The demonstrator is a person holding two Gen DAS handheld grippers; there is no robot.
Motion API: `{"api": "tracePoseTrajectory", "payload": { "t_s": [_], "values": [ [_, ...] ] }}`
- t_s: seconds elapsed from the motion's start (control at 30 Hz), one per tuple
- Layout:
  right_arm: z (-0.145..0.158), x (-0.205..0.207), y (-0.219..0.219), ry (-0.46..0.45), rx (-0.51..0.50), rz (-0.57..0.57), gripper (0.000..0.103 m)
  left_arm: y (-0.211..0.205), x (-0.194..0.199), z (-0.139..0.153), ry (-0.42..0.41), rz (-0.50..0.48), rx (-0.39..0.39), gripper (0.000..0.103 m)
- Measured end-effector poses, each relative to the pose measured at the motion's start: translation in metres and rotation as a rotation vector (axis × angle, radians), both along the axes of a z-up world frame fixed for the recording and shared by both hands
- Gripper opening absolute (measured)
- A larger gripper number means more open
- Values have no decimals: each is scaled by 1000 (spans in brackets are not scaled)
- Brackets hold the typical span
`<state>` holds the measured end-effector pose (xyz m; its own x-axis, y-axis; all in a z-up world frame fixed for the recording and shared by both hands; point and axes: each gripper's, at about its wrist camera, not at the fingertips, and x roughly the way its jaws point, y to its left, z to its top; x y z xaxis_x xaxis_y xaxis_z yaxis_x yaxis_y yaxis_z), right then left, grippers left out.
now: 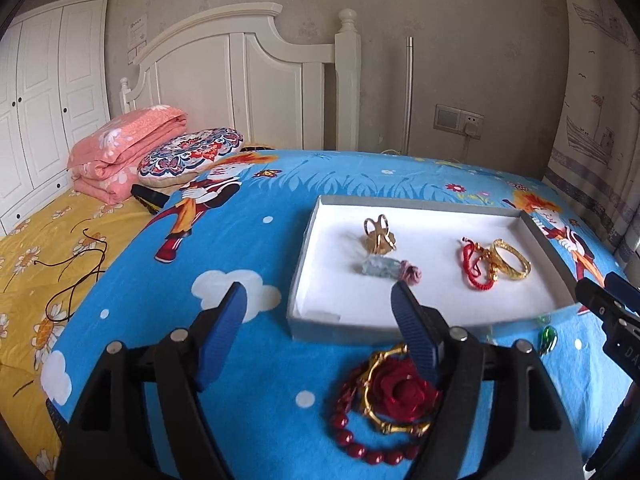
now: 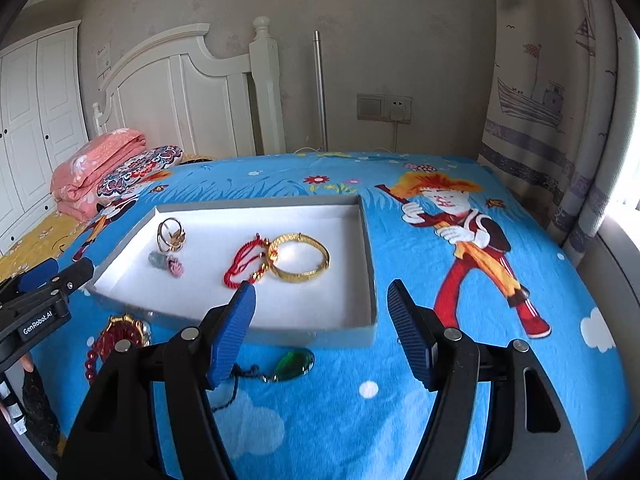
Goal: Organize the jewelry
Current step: 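Grasp the black cord with green stone using the right tool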
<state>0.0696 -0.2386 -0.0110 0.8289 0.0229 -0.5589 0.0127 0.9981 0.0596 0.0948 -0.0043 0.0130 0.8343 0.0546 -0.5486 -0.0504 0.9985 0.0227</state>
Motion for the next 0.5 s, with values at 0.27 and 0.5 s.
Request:
{"api": "tracePoseTrajectory", "payload": {
  "t_s": [0.27, 0.5],
  "values": [
    [-24, -7, 44, 60, -31, 90, 65, -1, -35, -31, 38, -36, 53, 75],
    [-28, 14, 61, 128, -77, 117, 57, 13, -31, -35, 69, -54, 2, 75]
  ]
}}
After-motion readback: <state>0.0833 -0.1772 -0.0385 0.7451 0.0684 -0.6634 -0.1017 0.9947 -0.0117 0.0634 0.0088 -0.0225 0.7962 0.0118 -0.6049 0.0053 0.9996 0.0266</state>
